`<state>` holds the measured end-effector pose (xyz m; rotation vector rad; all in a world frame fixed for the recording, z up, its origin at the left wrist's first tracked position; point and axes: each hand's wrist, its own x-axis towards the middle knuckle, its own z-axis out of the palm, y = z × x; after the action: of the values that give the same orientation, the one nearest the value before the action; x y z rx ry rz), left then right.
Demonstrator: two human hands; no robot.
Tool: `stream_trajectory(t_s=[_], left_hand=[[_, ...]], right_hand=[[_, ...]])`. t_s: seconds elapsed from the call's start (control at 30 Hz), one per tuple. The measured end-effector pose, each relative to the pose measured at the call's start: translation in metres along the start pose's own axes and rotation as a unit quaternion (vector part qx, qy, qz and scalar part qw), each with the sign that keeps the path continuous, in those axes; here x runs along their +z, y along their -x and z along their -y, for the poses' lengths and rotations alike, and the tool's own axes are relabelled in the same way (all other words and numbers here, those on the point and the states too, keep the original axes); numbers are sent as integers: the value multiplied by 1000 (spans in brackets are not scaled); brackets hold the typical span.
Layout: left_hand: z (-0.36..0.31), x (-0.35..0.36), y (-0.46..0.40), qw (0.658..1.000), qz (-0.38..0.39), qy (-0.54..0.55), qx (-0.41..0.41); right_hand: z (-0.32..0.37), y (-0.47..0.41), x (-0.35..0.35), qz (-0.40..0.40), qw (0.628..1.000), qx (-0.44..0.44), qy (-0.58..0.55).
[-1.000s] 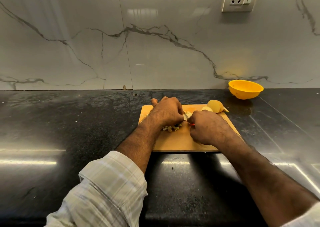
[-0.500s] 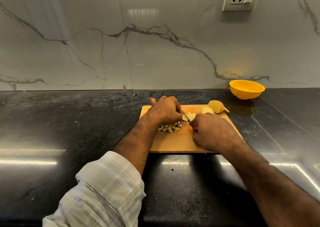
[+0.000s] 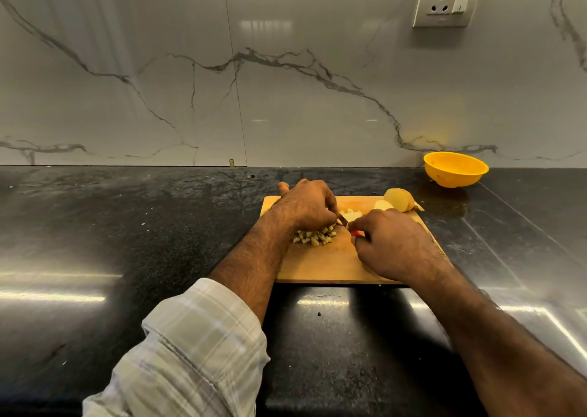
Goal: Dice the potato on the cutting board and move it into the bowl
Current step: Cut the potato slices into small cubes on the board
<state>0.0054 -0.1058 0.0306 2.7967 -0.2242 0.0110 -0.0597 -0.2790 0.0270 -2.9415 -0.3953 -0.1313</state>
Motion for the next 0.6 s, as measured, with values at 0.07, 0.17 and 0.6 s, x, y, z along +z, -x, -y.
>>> stream_trajectory(t_s=[0.07, 0.17, 0.6], left_hand=[[0, 1, -2, 1000, 3, -3, -3], [2, 0, -1, 1000, 3, 1, 0], [12, 3, -6, 994, -97, 46, 35]], right_hand=[[4, 0, -1, 20, 1000, 5, 16], [12, -3, -1, 40, 998, 1, 49], [-38, -11, -1, -39, 998, 36, -47]])
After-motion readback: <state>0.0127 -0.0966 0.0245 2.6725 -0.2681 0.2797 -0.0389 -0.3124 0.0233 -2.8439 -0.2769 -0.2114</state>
